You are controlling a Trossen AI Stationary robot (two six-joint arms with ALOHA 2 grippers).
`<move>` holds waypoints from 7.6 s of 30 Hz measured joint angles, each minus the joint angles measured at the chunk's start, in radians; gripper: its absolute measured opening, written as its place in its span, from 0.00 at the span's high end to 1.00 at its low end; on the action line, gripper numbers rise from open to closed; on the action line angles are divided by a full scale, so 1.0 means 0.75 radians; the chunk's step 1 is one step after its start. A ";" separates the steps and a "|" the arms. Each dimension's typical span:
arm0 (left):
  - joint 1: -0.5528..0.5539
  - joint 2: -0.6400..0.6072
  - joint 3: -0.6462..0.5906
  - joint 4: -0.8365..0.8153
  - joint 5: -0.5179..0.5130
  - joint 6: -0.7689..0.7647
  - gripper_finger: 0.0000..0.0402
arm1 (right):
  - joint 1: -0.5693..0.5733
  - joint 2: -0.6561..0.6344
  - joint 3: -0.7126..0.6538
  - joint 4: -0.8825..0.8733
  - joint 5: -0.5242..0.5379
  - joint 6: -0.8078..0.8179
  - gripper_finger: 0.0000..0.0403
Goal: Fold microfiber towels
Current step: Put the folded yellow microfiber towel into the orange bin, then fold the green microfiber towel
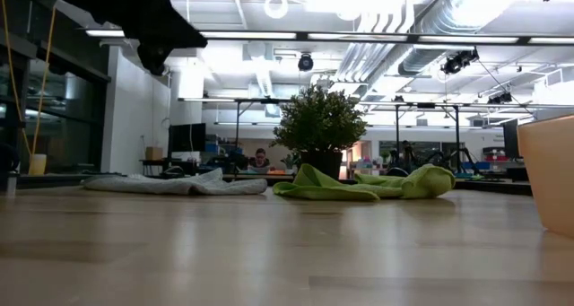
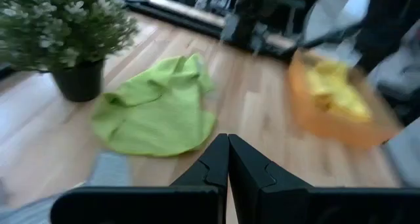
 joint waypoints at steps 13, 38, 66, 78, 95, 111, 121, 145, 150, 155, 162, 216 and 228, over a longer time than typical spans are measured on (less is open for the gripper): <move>-0.266 0.831 0.224 0.252 0.334 0.238 1.00 | -0.093 0.050 0.001 0.030 0.100 -0.213 1.00; -0.326 1.809 1.110 0.567 0.304 0.288 1.00 | -0.075 0.056 0.002 0.111 0.146 -0.356 1.00; -0.335 1.890 1.170 0.687 0.397 0.347 1.00 | -0.093 0.429 0.004 0.366 0.118 -0.325 1.00; -0.335 1.890 1.170 0.672 0.395 0.346 1.00 | -0.146 0.431 0.003 0.471 0.277 -0.282 1.00; -0.332 1.890 1.170 0.649 0.394 0.347 1.00 | -0.032 0.423 0.002 0.414 0.181 -0.178 1.00; -0.329 1.890 1.170 0.648 0.389 0.347 1.00 | -0.031 0.305 0.002 0.177 0.160 -0.182 1.00; -0.268 1.772 1.167 0.464 0.441 0.362 1.00 | -0.048 0.006 0.002 -0.011 0.357 -0.162 1.00; 0.103 0.313 0.347 0.228 0.300 0.227 1.00 | -0.887 -0.340 -0.540 1.424 0.639 -0.774 1.00; 0.032 0.045 0.126 0.340 0.116 0.146 1.00 | -1.026 -0.346 -0.458 1.452 0.580 -0.961 1.00; 0.005 -0.134 0.050 0.390 0.089 0.147 1.00 | -1.108 -0.346 -0.364 1.373 0.525 -1.082 1.00; 0.011 -0.220 0.046 0.386 0.033 0.224 1.00 | -1.135 -0.346 -0.284 1.238 0.477 -1.231 1.00; 0.009 -0.205 0.046 0.301 0.009 0.288 0.90 | -1.001 0.199 -0.201 0.200 1.089 -2.064 0.61; 0.009 -0.205 0.046 0.301 0.009 0.287 0.90 | -1.001 0.136 0.019 -0.094 1.020 -1.806 0.98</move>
